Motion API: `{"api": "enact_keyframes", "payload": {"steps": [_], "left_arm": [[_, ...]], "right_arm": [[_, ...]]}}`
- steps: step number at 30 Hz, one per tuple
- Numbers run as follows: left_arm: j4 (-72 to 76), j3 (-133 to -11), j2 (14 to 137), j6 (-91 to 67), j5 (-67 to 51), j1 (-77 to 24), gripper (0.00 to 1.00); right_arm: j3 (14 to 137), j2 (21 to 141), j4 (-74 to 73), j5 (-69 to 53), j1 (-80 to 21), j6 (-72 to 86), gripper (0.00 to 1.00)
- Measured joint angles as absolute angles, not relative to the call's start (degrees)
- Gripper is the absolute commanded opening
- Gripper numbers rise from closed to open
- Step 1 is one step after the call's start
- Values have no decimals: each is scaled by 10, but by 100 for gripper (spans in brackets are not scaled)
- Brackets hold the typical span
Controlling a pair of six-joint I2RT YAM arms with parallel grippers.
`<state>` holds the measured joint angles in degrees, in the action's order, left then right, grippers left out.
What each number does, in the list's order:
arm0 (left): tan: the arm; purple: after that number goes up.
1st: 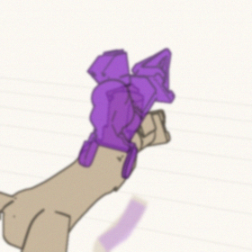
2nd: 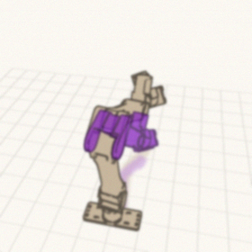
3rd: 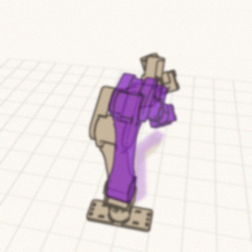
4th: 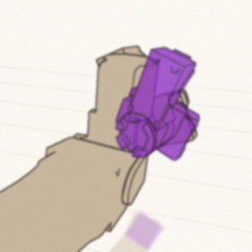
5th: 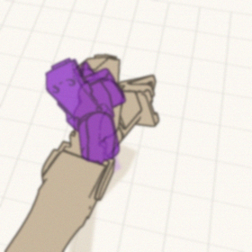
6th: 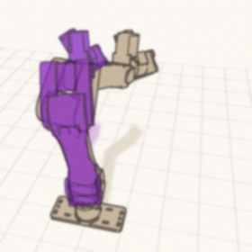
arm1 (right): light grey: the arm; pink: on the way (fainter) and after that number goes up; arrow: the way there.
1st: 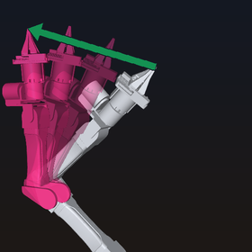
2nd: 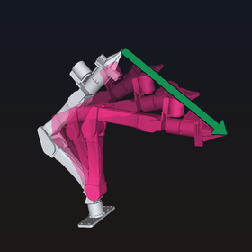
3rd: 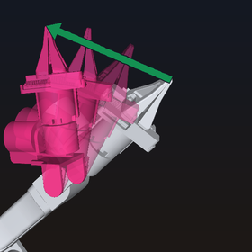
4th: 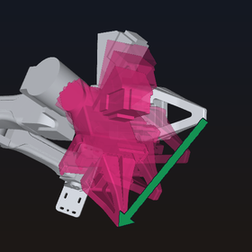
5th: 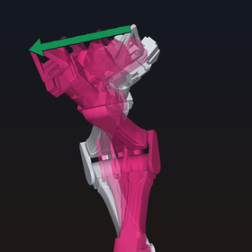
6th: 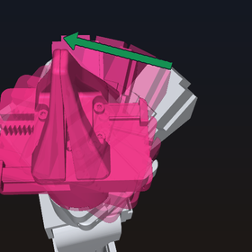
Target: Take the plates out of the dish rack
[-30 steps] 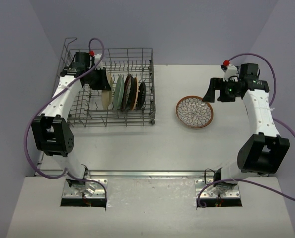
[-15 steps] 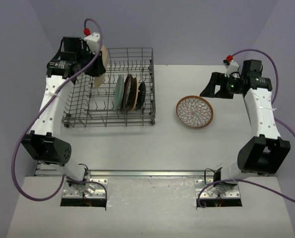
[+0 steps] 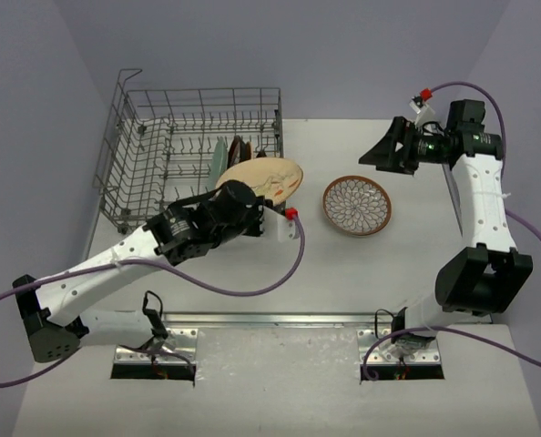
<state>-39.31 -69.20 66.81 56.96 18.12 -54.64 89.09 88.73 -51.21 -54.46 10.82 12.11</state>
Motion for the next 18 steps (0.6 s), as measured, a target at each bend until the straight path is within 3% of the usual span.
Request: {"api": "enact_keyframes", "payload": {"steps": [6,12,15,17,18], "left_arm": [[-266,-525,592,768,310,-648,0],[-159,-513,606,854,326,-730,0],[-118,-513,611,873,339,-739,0],[-108,-513,613,879,347,-741,0],[-105,-513,615,882,351,-742,0]], "right_arm": [[879,886,-505,-575,63,135,94],[840,886,-496,-570,-39,137,92],[838,885,-494,-558,-73,135,76],[838,885,-490,-553,-86,133,51],[838,885,-488,-552,-92,132,50]]}}
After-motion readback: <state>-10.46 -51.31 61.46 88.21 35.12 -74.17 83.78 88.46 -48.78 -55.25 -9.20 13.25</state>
